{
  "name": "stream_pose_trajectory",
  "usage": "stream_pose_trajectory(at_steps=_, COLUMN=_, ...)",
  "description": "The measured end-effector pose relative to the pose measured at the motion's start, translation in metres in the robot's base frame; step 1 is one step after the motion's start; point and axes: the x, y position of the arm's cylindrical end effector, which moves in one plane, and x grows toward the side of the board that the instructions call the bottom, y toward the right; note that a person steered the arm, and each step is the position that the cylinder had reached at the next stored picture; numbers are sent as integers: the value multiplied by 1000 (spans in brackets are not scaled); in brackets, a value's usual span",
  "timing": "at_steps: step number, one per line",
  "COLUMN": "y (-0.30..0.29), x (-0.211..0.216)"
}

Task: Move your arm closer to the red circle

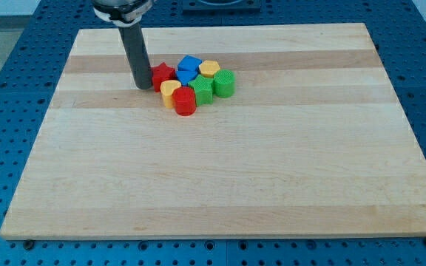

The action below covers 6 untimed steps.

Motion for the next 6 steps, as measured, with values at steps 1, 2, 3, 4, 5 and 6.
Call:
stream_pose_trajectory(at_steps=1, y=2, x=0)
stream_pose_trajectory(at_steps=2, y=10, x=-1)
stream_pose_trajectory(at_steps=3, y=7, x=2)
stream_pose_trajectory(at_steps=4, y=-34, x=48)
stream_pose_trajectory(at_steps=5, y=-41, x=93)
stream_pose_trajectory(at_steps=6, y=-17, x=125)
